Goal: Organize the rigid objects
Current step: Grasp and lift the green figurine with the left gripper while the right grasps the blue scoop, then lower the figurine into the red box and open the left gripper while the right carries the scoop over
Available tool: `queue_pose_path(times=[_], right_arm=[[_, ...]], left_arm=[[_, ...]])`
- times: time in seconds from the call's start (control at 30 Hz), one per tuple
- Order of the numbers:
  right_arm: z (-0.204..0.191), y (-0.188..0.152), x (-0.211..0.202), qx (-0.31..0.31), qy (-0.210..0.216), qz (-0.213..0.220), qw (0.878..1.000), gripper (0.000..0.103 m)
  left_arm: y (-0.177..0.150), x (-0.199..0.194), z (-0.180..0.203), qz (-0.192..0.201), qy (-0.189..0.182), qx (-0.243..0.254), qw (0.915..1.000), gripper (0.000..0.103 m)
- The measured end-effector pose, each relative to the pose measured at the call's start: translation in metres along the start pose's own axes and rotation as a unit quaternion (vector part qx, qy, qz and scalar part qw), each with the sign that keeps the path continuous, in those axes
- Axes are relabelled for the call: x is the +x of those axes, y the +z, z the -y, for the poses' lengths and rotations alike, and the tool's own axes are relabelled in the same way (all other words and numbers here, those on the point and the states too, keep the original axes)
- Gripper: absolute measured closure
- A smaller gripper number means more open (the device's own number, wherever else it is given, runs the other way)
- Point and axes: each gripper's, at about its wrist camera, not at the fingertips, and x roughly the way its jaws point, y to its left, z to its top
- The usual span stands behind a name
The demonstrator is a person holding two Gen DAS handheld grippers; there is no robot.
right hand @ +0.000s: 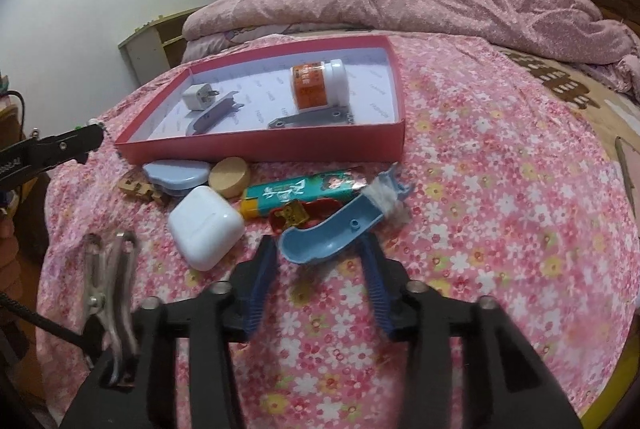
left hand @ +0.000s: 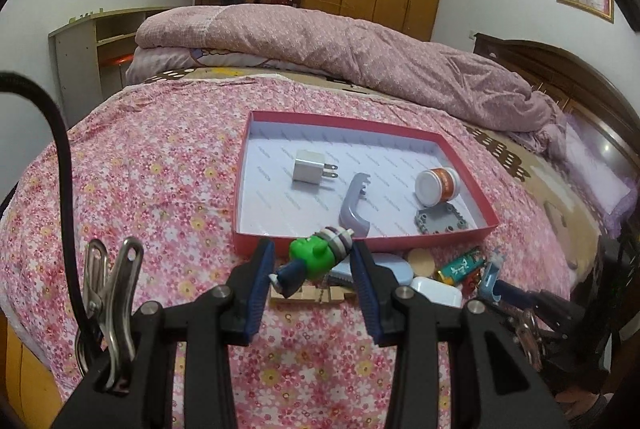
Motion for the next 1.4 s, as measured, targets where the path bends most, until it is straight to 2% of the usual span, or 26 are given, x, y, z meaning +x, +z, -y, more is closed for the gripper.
queue_pose_path(times=[0.07, 0.17, 0.2, 0.37, 0.53, 0.63, 0.8, 1.0, 1.27, 1.4], right_arm=[[-0.001, 0.0, -0.002, -0.003, -0.01, -0.001, 1.0, 0.042], [0.0, 0.004, -0.005, -0.014, -0.058, 0.007, 0.998, 0.029], [0.0, 0.006, -0.006, -0.021, -0.062, 0.01, 0.998, 0.027], [0.01, 0.014, -0.002, -0.028, -0.052, -0.002, 0.998, 0.027], [0.012, 0.015, 0.004, -0.018, -0.015, -0.007, 1.0, 0.028], [0.013, 0.013, 0.006, -0.011, -0.014, -0.003, 1.0, 0.035], [0.02, 0.01, 0.004, 0.006, -0.027, 0.004, 1.0, 0.057], [0.019, 0.009, 0.002, 0.009, -0.047, 0.007, 0.999, 0.069], [0.015, 0.01, 0.004, 0.002, -0.059, 0.005, 0.998, 0.071], [0.018, 0.01, 0.002, 0.012, -0.056, 0.007, 0.998, 0.079]], left_arm=[[-0.001, 0.001, 0.001, -0.001, 0.0, 0.0, 1.0, 0.062], [-0.003, 0.003, 0.002, -0.005, -0.001, 0.002, 1.0, 0.062], [-0.004, 0.003, 0.002, -0.005, -0.001, 0.002, 1.0, 0.062], [-0.004, 0.003, -0.001, -0.007, 0.002, -0.003, 1.0, 0.062], [-0.001, 0.008, -0.002, -0.012, 0.006, -0.002, 0.9999, 0.062], [0.005, 0.013, -0.002, -0.011, 0.01, 0.002, 0.9999, 0.062], [0.018, 0.025, -0.002, -0.012, 0.009, -0.003, 0.9999, 0.062], [0.034, 0.045, -0.005, -0.011, 0.017, -0.006, 0.9998, 0.062], [0.046, 0.069, -0.011, -0.018, 0.027, -0.005, 0.9994, 0.062], [0.042, 0.086, -0.014, -0.037, 0.031, -0.008, 0.9988, 0.061]])
